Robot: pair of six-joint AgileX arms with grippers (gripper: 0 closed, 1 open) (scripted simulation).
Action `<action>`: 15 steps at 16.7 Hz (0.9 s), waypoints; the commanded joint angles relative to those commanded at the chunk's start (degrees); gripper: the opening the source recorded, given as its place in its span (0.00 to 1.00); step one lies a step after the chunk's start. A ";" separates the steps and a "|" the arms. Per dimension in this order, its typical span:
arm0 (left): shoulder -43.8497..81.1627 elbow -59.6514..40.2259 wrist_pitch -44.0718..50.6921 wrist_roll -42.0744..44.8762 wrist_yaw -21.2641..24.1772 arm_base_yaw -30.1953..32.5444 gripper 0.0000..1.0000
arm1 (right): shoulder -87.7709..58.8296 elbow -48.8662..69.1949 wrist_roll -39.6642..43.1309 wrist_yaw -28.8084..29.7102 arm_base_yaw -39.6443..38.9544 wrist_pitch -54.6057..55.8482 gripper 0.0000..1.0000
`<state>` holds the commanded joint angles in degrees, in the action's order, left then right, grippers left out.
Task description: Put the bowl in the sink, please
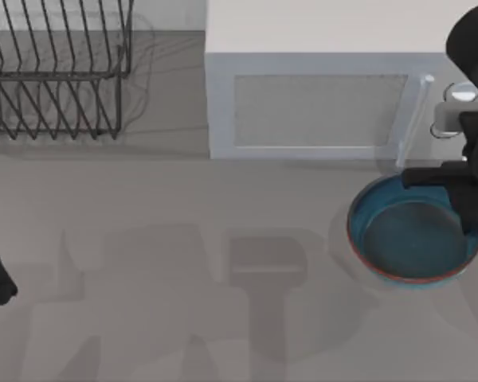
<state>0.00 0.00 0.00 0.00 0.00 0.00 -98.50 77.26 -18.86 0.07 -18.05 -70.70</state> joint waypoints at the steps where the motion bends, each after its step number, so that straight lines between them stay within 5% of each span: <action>1: 0.00 0.00 0.00 0.00 0.00 0.00 1.00 | 0.75 2.37 0.06 -0.01 0.04 -3.02 0.00; 10: 0.00 0.00 0.00 0.00 0.00 0.00 1.00 | 3.08 7.63 0.24 -0.05 0.01 -8.85 0.00; 15: 0.00 0.00 0.00 0.00 0.00 0.00 1.00 | 3.89 2.81 4.91 -1.48 6.40 -1.43 0.00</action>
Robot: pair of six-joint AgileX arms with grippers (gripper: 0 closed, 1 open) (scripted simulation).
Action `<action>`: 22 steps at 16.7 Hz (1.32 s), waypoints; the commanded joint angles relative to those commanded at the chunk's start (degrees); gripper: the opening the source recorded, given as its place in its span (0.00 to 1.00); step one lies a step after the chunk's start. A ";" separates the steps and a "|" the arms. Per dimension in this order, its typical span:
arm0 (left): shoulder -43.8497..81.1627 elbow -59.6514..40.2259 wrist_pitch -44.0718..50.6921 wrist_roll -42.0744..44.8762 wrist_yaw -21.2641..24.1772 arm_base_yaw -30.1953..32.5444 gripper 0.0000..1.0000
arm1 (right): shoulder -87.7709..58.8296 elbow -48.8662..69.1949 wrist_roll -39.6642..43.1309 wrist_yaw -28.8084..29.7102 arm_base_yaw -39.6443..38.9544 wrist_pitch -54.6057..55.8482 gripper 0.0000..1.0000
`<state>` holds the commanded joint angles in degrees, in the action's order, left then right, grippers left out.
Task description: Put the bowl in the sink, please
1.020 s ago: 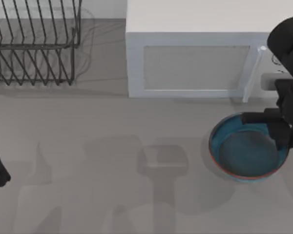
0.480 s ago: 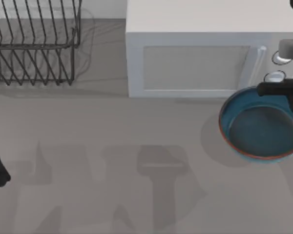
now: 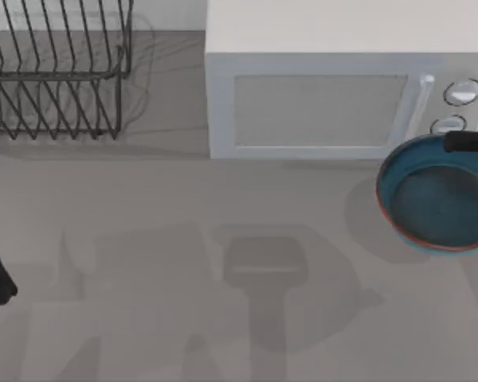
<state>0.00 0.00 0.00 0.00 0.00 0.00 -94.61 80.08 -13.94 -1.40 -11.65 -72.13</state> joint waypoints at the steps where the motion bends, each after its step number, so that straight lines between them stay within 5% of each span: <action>1: 0.00 0.00 0.00 0.00 0.00 0.00 1.00 | 0.03 -1.81 1.24 -0.76 2.37 3.25 0.00; 6: 0.00 0.00 0.00 0.00 0.00 0.00 1.00 | -0.41 -14.61 6.04 -7.59 17.25 28.15 0.00; 12: 0.00 0.00 0.00 0.00 0.00 0.00 1.00 | 0.97 -30.48 6.68 -19.34 32.51 70.73 0.00; 17: 0.00 0.00 0.00 0.00 0.00 0.00 1.00 | 5.30 -39.50 8.17 -25.03 39.65 103.02 0.00; 22: 0.00 0.00 0.00 0.00 0.00 0.00 1.00 | 8.71 -44.88 11.83 -27.08 41.73 120.75 0.00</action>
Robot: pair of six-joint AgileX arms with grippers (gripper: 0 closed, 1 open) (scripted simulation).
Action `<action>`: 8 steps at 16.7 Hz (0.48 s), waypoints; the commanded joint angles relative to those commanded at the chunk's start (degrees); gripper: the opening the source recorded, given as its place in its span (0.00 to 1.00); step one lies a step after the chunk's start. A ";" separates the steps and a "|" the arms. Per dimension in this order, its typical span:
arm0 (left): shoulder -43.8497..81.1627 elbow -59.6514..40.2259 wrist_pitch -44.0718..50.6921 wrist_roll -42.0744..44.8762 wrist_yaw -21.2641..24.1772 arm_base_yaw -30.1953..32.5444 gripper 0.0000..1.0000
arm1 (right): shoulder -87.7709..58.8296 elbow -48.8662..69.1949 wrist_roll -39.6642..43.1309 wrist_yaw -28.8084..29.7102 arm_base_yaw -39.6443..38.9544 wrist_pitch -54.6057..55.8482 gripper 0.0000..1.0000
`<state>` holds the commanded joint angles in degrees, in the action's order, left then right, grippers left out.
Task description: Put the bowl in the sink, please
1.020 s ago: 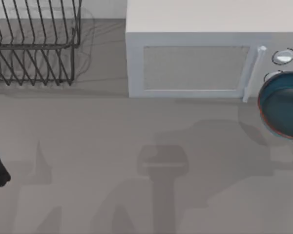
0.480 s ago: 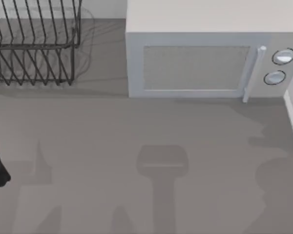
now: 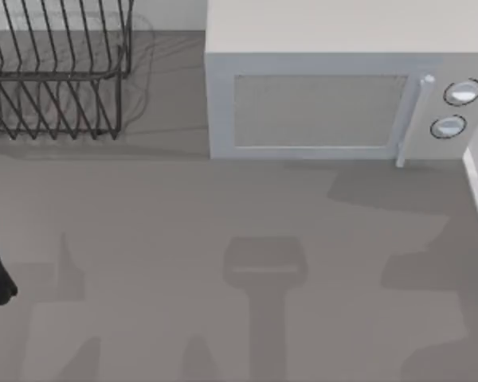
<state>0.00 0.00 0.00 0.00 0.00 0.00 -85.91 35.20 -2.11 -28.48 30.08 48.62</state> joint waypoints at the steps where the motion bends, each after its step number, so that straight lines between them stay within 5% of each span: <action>1: 0.00 0.00 0.00 0.00 0.00 0.00 1.00 | 0.22 -0.56 0.54 -0.15 0.07 1.71 0.00; 8: 0.00 0.00 0.00 0.00 0.00 0.00 1.00 | 0.00 -0.86 0.95 -0.23 -0.15 3.30 0.00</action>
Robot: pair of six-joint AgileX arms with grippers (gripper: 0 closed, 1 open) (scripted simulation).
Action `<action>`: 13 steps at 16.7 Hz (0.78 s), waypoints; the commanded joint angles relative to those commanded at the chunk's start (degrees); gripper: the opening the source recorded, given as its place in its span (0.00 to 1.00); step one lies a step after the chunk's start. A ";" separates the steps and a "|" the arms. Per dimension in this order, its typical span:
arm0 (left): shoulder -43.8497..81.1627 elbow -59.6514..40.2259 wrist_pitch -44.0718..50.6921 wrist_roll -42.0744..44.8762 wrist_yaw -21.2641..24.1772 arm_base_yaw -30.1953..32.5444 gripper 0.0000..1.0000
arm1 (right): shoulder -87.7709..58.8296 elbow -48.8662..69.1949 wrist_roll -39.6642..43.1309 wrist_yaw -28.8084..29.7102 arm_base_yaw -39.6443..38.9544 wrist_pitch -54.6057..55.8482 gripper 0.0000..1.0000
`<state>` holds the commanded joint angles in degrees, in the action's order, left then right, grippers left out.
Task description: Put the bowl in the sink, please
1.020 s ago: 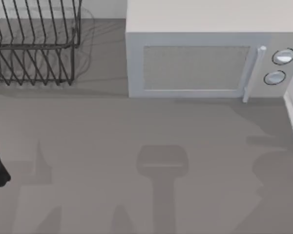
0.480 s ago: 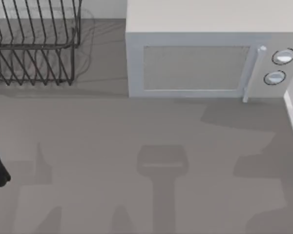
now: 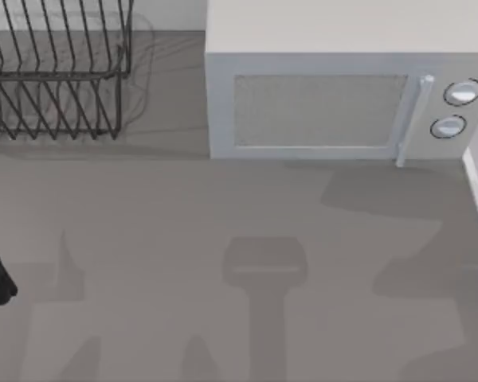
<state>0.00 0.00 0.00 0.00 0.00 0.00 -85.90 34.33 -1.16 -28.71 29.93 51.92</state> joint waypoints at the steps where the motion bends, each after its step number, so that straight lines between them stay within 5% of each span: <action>1: 0.00 0.00 0.00 0.00 0.00 0.00 1.00 | -0.68 -0.07 0.00 -0.04 0.02 0.69 0.00; 13: 0.00 0.00 0.00 0.00 0.00 0.00 1.00 | -35.83 -5.30 0.36 0.27 0.54 41.80 0.00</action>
<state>0.00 0.00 0.00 0.00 0.00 0.00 -121.73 29.04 -0.80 -28.44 30.46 93.71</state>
